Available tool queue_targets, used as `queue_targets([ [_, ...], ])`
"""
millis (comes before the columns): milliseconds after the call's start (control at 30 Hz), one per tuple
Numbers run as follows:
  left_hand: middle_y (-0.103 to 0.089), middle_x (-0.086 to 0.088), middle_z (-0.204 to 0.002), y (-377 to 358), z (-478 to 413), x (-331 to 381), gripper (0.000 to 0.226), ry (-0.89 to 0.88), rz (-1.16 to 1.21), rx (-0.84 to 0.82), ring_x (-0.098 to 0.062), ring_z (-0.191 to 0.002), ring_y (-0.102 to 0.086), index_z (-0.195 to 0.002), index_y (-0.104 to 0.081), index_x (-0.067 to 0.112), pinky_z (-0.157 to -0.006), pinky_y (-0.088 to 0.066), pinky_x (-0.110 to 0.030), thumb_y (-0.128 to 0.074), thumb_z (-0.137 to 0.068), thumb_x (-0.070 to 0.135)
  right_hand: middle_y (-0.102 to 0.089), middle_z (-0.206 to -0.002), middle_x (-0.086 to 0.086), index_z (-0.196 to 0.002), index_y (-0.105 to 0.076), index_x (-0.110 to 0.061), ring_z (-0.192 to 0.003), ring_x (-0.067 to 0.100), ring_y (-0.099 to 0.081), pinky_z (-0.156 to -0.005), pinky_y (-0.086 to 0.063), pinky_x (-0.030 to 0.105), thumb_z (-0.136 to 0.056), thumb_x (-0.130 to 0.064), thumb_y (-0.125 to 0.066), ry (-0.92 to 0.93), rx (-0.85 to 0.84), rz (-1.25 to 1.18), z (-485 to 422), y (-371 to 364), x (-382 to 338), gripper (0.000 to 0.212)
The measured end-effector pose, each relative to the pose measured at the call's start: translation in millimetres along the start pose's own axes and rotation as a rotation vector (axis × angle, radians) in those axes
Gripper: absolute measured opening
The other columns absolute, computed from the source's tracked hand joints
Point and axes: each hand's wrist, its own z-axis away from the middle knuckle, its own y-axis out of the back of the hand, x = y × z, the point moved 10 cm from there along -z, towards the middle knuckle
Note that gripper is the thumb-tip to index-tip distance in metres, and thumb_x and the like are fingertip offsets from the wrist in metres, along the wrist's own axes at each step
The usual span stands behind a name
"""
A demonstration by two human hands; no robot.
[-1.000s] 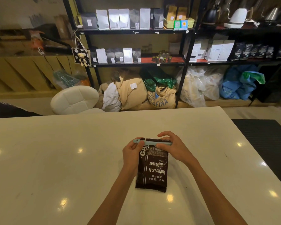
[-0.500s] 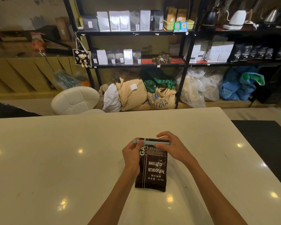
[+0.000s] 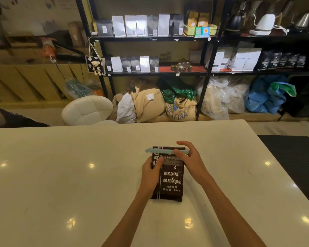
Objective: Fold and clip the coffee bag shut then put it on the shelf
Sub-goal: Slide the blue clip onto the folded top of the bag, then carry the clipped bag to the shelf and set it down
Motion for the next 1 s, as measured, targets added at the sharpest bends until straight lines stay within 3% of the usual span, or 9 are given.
queue_targets([
  [100, -0.079, 0.004, -0.082, 5.0, 2.4, 21.3, 0.012, -0.056, 0.016, 0.07, -0.015, -0.073, -0.077, -0.098, -0.065, 0.025, -0.056, -0.058, -0.019, -0.058, -0.096, 0.034, -0.073, -0.11, 0.006, -0.124, -0.057, -0.022, -0.098, 0.021, -0.073, -0.071, -0.061, 0.031, -0.08, -0.05, -0.065, -0.064, -0.007, -0.104, 15.4, -10.6, 7.2, 0.054],
  [167, -0.078, -0.001, -0.082, 12.2, 6.4, 36.1, 0.011, -0.107, 0.018, 0.141, -0.015, -0.073, -0.077, -0.095, -0.066, 0.025, -0.058, -0.059, -0.022, -0.06, -0.095, 0.034, -0.074, -0.108, 0.001, -0.124, -0.055, -0.022, -0.092, 0.014, -0.075, -0.068, -0.059, 0.023, -0.077, -0.055, -0.065, -0.1, -0.033, -0.048, 28.2, -23.2, 11.0, 0.059],
  [300, -0.076, -0.003, -0.09, 11.3, 16.3, 54.6, 0.011, -0.146, -0.013, 0.215, -0.017, -0.079, -0.076, -0.094, -0.064, 0.026, -0.071, -0.062, -0.034, -0.062, -0.093, 0.037, -0.075, -0.098, -0.003, -0.108, -0.063, -0.026, -0.081, 0.007, -0.074, -0.064, -0.056, 0.017, -0.086, -0.056, -0.06, -0.004, 0.126, 0.135, 43.1, -26.2, 0.8, 0.038],
  [467, -0.074, -0.001, -0.103, -5.8, 31.3, 66.9, 0.023, -0.119, 0.069, 0.026, -0.013, -0.087, -0.075, -0.112, -0.057, 0.026, -0.068, -0.06, -0.023, -0.056, -0.095, 0.042, -0.074, -0.081, -0.003, -0.092, -0.069, -0.021, -0.071, 0.0, -0.069, -0.056, -0.052, 0.011, -0.099, -0.045, -0.048, 0.124, 0.27, 0.267, 51.3, -9.1, -35.5, 0.032],
  [567, -0.072, 0.001, -0.108, -15.2, 40.9, 63.4, 0.027, -0.085, 0.141, -0.085, -0.014, -0.091, -0.075, -0.121, -0.049, 0.032, -0.069, -0.06, -0.023, -0.054, -0.096, 0.041, -0.074, -0.077, -0.002, -0.085, -0.069, -0.022, -0.069, 0.004, -0.071, -0.057, -0.056, 0.018, -0.101, -0.044, -0.043, 0.121, 0.309, 0.272, 58.9, -5.0, -44.1, 0.038],
  [700, -0.072, -0.002, -0.109, -25.8, 45.8, 64.8, 0.025, -0.108, 0.137, -0.112, -0.014, -0.09, -0.075, -0.119, -0.052, 0.033, -0.066, -0.06, -0.023, -0.059, -0.095, 0.037, -0.077, -0.083, 0.002, -0.091, -0.072, -0.021, -0.076, 0.014, -0.074, -0.069, -0.061, 0.032, -0.102, -0.045, -0.04, 0.011, 0.342, 0.194, 76.9, 5.4, -39.7, 0.042],
  [900, -0.075, 0.013, -0.099, -85.7, 56.4, 66.3, 0.021, -0.156, 0.074, -0.251, -0.01, -0.089, -0.075, -0.107, -0.058, 0.043, -0.068, -0.061, -0.025, -0.065, -0.091, 0.032, -0.079, -0.088, -0.003, -0.101, -0.071, -0.023, -0.078, 0.009, -0.075, -0.066, -0.058, 0.024, -0.09, -0.049, -0.063, 0.015, 0.4, 0.18, 114.4, 52.6, -49.7, 0.029],
  [1000, -0.075, 0.014, -0.099, -122.6, 65.0, 62.1, 0.019, -0.143, 0.03, -0.318, -0.01, -0.09, -0.075, -0.107, -0.06, 0.043, -0.071, -0.061, -0.027, -0.066, -0.091, 0.033, -0.078, -0.086, -0.004, -0.099, -0.071, -0.025, -0.077, 0.007, -0.075, -0.068, -0.059, 0.025, -0.091, -0.049, -0.061, 0.029, 0.526, 0.202, 137.2, 90.4, -51.9, 0.027],
])
